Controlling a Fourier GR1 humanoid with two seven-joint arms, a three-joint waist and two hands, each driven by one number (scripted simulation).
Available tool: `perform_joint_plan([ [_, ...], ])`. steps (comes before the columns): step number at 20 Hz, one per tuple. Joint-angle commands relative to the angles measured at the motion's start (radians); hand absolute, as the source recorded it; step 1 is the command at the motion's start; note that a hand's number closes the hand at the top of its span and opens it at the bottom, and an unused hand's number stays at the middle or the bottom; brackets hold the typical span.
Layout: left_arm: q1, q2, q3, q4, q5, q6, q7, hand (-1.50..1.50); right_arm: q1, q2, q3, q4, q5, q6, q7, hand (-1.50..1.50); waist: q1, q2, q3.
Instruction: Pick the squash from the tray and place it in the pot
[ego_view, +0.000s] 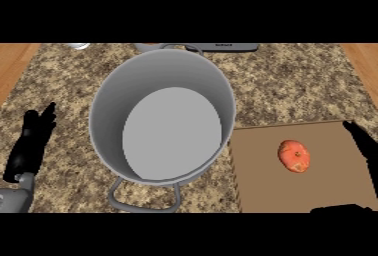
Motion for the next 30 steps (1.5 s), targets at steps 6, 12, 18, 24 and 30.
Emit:
perform_joint_plan([
  [6,0.047,-0.011,0.011,-0.059,-0.027,0.001,0.019,0.0,-0.104,0.082,0.036,0.044,-0.02,0.13,0.245,-1.5,0.002,-0.001,0.004],
  [12,-0.036,-0.015,0.018,-0.1,-0.05,0.001,0.132,0.0,-0.123,0.161,0.067,0.113,0.032,0.143,0.216,-1.5,-0.003,-0.001,0.004],
  [18,0.0,-0.027,0.054,-0.058,-0.058,-0.039,0.075,0.0,-0.136,0.224,0.0,0.294,0.042,0.172,0.064,-1.5,-0.005,0.001,0.004],
  [24,0.038,-0.08,0.06,-0.124,-0.098,-0.035,0.104,0.0,-0.177,0.325,-0.009,0.354,0.16,0.19,0.027,-1.5,-0.003,0.0,0.004],
  [30,0.011,-0.089,0.111,0.012,-0.102,-0.083,-0.01,0.0,-0.198,0.361,-0.05,0.417,0.169,0.262,0.043,-1.5,-0.007,0.001,0.004],
])
